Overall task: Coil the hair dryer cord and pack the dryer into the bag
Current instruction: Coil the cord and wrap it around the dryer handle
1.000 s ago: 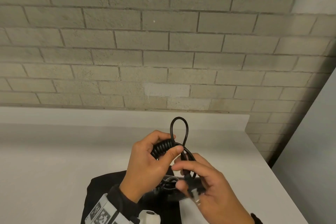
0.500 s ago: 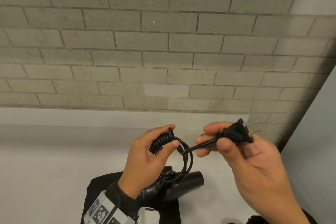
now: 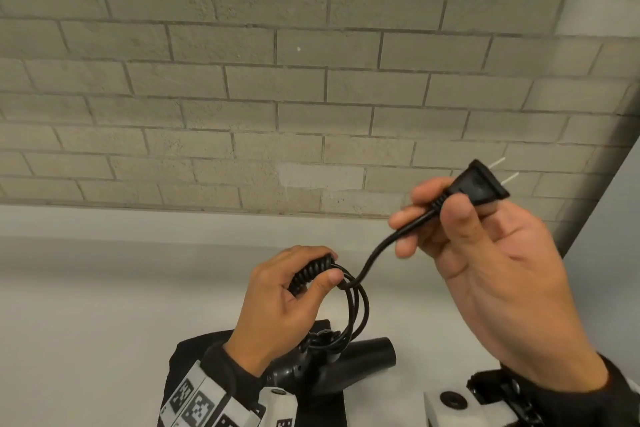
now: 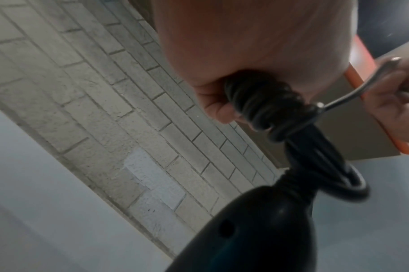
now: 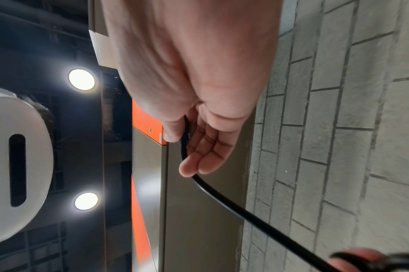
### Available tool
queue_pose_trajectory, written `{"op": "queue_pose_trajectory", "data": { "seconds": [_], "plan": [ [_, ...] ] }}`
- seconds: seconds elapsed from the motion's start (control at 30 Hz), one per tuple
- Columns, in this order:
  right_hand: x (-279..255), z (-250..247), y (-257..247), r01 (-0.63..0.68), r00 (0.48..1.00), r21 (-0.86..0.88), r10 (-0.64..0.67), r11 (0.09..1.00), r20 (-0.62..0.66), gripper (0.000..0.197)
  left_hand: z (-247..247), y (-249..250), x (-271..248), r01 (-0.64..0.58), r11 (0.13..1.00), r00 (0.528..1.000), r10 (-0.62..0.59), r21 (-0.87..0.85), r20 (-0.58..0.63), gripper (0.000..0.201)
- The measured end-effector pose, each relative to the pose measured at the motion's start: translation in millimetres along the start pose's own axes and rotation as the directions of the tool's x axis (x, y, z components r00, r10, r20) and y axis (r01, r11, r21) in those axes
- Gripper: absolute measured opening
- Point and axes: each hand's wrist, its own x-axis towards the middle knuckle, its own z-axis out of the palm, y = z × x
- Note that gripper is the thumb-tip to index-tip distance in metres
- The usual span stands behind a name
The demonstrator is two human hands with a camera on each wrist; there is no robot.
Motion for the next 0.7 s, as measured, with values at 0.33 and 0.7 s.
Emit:
{"op": "queue_pose_trajectory", "data": {
  "seconds": [0.33,0.7],
  "plan": [
    [39.7,5.8,-5.3,-0.068,0.997,-0.023,0.067,0.997,-0.047,0.026,-2.7,0.3,3.1,-0.044,0.999,0.998,0.046,-0.031,0.043,0.023],
    [74.1,-3.2,4.7,-0.115,0.985,-0.018,0.112,0.993,-0.131,0.021,-9.7,3.2,2.7,-0.165,0.986,0.982,0.166,-0.013,0.086,0.034]
  ]
}}
